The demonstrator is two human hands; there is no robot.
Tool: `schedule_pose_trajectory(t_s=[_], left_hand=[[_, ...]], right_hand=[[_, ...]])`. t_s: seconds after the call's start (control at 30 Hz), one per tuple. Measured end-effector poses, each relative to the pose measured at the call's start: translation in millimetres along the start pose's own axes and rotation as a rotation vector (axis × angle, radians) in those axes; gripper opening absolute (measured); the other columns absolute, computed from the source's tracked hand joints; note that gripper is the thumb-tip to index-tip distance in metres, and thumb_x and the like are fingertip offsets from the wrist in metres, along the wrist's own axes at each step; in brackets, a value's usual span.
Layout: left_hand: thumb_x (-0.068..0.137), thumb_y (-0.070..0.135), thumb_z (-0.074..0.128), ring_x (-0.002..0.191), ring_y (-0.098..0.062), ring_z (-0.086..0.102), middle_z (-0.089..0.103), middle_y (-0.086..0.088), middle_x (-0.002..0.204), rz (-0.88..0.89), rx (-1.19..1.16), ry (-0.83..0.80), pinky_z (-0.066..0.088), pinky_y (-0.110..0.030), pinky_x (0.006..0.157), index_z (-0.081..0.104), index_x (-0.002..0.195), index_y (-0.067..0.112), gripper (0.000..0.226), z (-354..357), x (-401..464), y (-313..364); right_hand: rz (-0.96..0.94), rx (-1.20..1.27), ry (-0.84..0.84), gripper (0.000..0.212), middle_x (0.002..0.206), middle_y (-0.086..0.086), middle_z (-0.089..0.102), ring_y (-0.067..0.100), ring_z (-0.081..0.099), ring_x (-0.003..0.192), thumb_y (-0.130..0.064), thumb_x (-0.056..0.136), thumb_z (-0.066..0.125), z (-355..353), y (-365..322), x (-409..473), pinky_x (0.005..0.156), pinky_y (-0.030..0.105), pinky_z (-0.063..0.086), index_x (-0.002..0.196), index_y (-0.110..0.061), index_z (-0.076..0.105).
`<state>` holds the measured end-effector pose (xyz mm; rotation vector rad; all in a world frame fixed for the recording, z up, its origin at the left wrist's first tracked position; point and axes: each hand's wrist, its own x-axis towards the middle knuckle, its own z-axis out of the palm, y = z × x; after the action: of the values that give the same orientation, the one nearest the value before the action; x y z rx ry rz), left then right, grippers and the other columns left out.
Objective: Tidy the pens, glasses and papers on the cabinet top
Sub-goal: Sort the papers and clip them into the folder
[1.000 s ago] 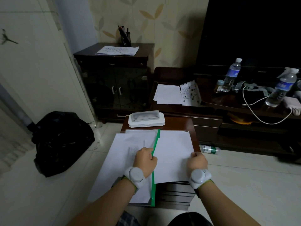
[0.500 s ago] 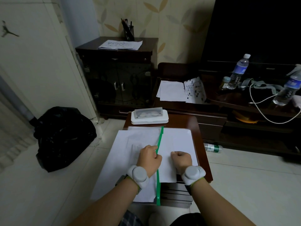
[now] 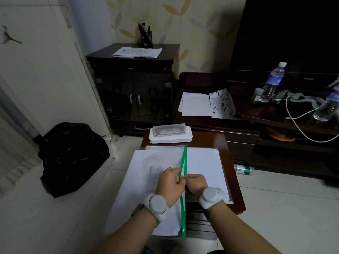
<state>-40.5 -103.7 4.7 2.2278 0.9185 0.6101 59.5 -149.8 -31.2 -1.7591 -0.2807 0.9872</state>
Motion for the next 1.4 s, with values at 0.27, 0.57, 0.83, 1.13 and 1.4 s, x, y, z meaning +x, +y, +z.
schedule_pose_trajectory(t_s=[0.27, 0.57, 0.83, 1.13, 1.4], left_hand=[[0.071, 0.019, 0.043, 0.059, -0.021, 0.043, 0.030, 0.007, 0.050, 0.037, -0.038, 0.012, 0.047, -0.044, 0.069, 0.052, 0.062, -0.007, 0.028, -2, 0, -2], [0.075, 0.007, 0.051, 0.063, -0.020, 0.046, 0.036, 0.006, 0.054, 0.051, -0.005, -0.038, 0.046, -0.036, 0.070, 0.058, 0.071, -0.004, 0.014, 0, -4, -8], [0.085, 0.027, 0.045, 0.071, -0.023, 0.053, 0.047, -0.001, 0.062, -0.003, 0.032, -0.058, 0.045, -0.035, 0.069, 0.062, 0.074, 0.002, 0.032, 3, -4, -14], [0.084, 0.052, 0.057, 0.143, -0.036, 0.000, 0.001, -0.018, 0.155, -0.594, 0.452, -0.219, 0.008, -0.048, 0.115, 0.005, 0.149, 0.008, 0.094, -32, 21, -49], [0.052, 0.079, 0.066, 0.142, -0.038, 0.009, 0.002, -0.026, 0.152, -0.792, 0.510, -0.239, 0.014, -0.054, 0.112, -0.013, 0.144, -0.005, 0.147, -43, 24, -76]], right_hand=[[0.016, -0.003, -0.020, 0.019, 0.053, 0.009, 0.047, 0.015, 0.039, 0.042, 0.009, 0.077, 0.053, 10, -2, -2, 0.045, 0.020, 0.033, 0.064, -0.003, 0.059], [-0.008, -0.185, 0.115, 0.047, 0.044, 0.002, 0.053, 0.019, 0.050, 0.047, -0.024, 0.092, 0.057, 6, -5, -5, 0.050, 0.022, 0.038, 0.047, -0.013, 0.063], [-0.039, -0.380, 0.404, 0.033, 0.110, 0.022, 0.065, 0.036, 0.059, 0.106, -0.024, 0.096, 0.047, -2, -23, 4, 0.081, 0.029, 0.044, 0.103, 0.002, 0.066], [0.068, -0.432, 0.267, 0.020, 0.085, 0.009, 0.048, 0.023, 0.045, 0.078, -0.012, 0.086, 0.054, 6, -33, 13, 0.057, 0.020, 0.033, 0.068, -0.008, 0.045], [0.116, -0.510, 0.177, 0.026, 0.099, 0.016, 0.065, 0.026, 0.061, 0.093, -0.011, 0.085, 0.055, 10, -34, 11, 0.062, 0.021, 0.035, 0.105, 0.004, 0.064]])
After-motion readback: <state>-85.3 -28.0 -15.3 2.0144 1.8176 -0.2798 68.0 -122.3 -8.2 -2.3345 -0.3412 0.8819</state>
